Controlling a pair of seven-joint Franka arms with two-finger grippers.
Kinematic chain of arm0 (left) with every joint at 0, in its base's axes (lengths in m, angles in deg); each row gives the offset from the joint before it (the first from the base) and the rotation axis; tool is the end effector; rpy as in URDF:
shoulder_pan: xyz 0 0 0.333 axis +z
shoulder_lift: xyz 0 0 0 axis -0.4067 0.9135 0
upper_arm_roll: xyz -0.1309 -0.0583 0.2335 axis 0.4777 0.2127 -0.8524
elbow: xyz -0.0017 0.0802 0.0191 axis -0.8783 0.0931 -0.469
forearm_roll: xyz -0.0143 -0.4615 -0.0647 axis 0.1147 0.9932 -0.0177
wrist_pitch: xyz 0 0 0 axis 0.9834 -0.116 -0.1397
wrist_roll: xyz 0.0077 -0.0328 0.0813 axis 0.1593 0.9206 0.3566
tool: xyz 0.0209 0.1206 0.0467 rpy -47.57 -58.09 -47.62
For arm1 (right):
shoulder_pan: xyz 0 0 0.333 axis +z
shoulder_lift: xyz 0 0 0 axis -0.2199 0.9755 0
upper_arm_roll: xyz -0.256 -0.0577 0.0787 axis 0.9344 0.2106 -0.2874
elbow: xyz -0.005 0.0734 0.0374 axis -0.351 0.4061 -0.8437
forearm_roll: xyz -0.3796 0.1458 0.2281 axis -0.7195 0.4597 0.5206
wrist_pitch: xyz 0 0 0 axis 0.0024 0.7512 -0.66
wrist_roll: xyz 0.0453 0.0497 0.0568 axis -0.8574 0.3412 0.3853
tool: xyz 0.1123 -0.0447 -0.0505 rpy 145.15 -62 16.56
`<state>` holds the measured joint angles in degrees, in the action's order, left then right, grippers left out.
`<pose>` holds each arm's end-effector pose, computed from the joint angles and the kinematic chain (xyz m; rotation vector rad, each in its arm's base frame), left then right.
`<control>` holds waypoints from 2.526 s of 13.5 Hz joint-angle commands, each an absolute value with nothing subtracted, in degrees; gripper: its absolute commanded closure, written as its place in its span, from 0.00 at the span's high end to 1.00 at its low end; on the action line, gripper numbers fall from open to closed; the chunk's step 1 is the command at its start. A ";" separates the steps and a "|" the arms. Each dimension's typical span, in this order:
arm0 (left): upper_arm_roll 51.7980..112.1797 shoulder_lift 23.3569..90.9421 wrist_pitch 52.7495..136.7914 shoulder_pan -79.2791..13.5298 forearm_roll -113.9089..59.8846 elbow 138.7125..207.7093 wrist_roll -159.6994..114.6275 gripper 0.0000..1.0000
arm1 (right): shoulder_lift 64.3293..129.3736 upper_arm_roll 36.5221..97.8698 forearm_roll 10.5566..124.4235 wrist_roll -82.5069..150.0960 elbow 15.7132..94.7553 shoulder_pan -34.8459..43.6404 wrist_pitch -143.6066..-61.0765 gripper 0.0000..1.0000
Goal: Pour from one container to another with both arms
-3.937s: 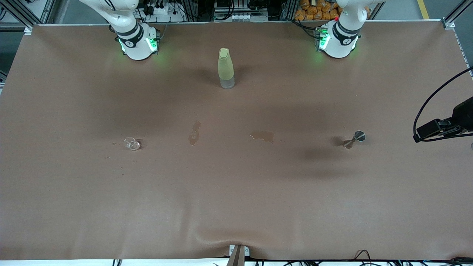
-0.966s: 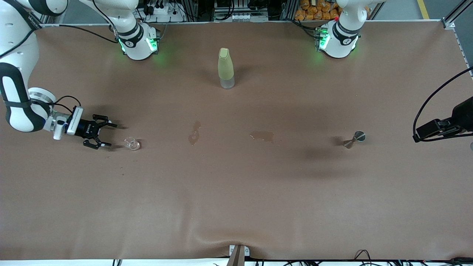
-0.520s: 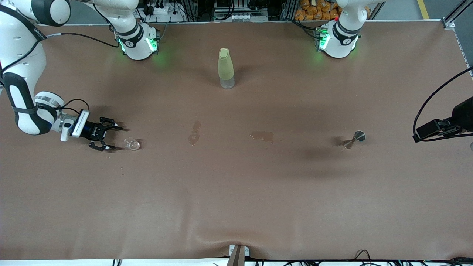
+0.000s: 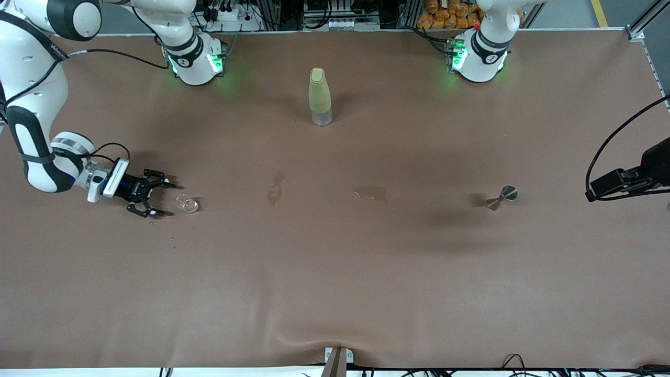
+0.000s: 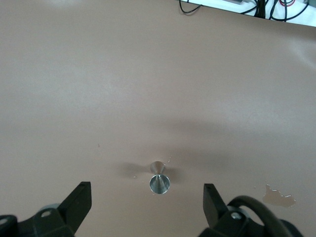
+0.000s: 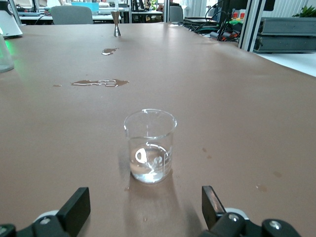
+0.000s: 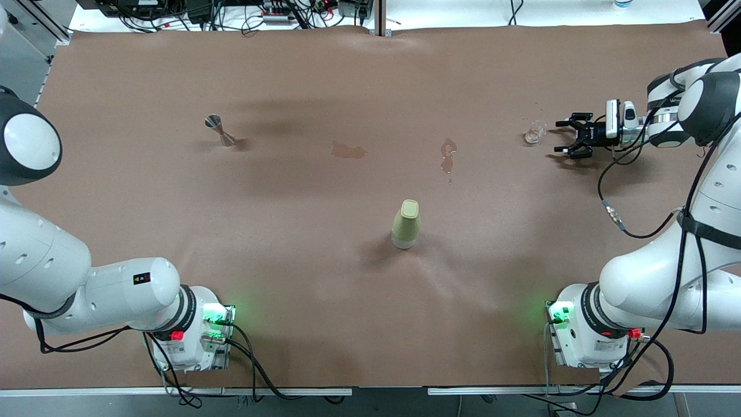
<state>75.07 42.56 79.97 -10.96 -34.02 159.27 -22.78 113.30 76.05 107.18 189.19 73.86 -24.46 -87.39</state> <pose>0.6977 0.0256 0.4957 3.0528 0.2414 0.1471 0.4963 -0.1494 -0.0191 -1.7023 -1.3901 -1.1488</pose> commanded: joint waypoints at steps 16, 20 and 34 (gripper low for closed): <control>75.18 43.47 79.56 -11.08 -34.42 159.10 -22.77 1.00 | 118.12 72.03 117.30 206.03 73.72 -21.05 -87.36 1.00; 75.09 45.23 80.00 -10.29 -22.24 159.10 -21.37 1.00 | 118.56 72.03 118.27 207.27 73.63 -20.35 -88.85 1.00; 75.00 50.77 80.62 -4.05 -13.06 162.62 25.54 1.00 | 118.48 72.03 118.36 208.14 73.11 -20.00 -89.11 0.42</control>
